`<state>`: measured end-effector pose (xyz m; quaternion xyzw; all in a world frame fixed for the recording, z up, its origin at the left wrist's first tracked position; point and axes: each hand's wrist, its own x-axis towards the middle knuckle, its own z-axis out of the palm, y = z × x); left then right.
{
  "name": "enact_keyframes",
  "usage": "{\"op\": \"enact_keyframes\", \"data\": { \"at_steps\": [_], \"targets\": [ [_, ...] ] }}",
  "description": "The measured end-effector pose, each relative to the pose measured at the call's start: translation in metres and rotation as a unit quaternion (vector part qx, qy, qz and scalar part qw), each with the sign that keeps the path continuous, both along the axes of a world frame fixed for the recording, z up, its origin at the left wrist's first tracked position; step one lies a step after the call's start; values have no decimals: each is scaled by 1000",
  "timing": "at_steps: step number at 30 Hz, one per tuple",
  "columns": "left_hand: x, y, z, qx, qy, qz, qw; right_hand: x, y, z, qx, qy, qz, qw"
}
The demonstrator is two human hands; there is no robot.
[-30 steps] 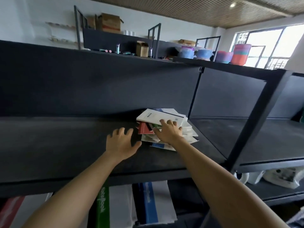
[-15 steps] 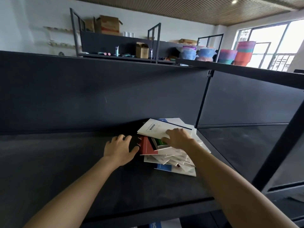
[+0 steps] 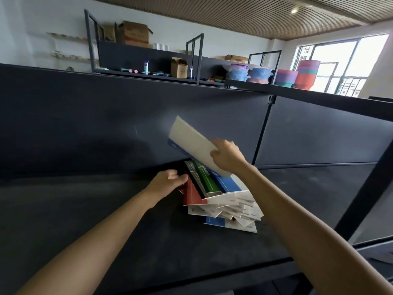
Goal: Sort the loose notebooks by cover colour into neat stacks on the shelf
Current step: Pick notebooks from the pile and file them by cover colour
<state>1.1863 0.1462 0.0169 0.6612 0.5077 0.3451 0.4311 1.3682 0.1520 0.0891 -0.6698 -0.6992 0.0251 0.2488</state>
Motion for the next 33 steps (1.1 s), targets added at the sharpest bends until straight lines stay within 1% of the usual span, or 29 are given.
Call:
{"op": "enact_keyframes", "data": {
  "at_steps": [1, 3, 5, 6, 7, 8, 9, 11, 12, 14, 15, 16, 18, 21, 23, 25, 27, 29, 31, 33],
  "targets": [
    [2, 0, 4, -53, -84, -8, 995, -3, -1, 8, 28, 37, 6, 999],
    [6, 1, 8, -117, -243, -7, 963, -10, -5, 20, 56, 123, 21, 991],
    [6, 3, 12, -158, -378, 16, 912, -16, -5, 19, 22, 204, 34, 978],
    [5, 3, 14, -171, -411, 29, 895, -18, -4, 14, -1, 222, 37, 974],
    [4, 2, 14, -179, -413, 46, 892, -19, -2, 6, -23, 225, 34, 973],
    [2, 1, 14, -181, -393, 66, 899, -18, 0, -3, -37, 217, 22, 975],
    [-1, 1, 13, -175, -364, 84, 911, -14, 2, -11, -46, 188, -2, 981],
    [-10, 1, 10, -156, -313, 111, 930, 0, 7, -31, -77, 58, -61, 993],
    [-15, 0, 8, -150, -296, 120, 936, 7, 8, -41, -113, -10, -83, 990],
    [-24, -2, 5, -147, -281, 126, 940, 17, 7, -58, -194, -125, -93, 969],
    [-28, -3, 4, -149, -281, 126, 940, 18, 6, -63, -208, -172, -84, 959],
    [-31, -4, 4, -150, -284, 130, 938, 20, 5, -66, -200, -219, -68, 953],
    [-31, -5, 1, -156, -287, 137, 935, 17, 0, -65, -150, -295, -47, 942],
    [-25, -9, -1, -175, -293, 142, 929, 10, -5, -66, -90, -365, -40, 926],
    [-21, -11, -2, -179, -300, 142, 926, 7, -5, -63, -77, -380, -54, 920],
    [-15, -12, -3, -175, -303, 145, 925, 2, -6, -51, -65, -359, -62, 929],
    [-8, -13, -1, -168, -317, 142, 923, -14, -10, -37, -46, -334, -49, 940],
    [1, -15, 1, -176, -352, 128, 910, -42, -20, -29, -27, -317, -12, 948],
    [8, -18, 6, -210, -393, 110, 888, -73, -37, -28, -23, -303, 50, 951],
    [12, -19, 7, -222, -409, 89, 881, -96, -47, -31, -33, -288, 102, 952]
  ]
}}
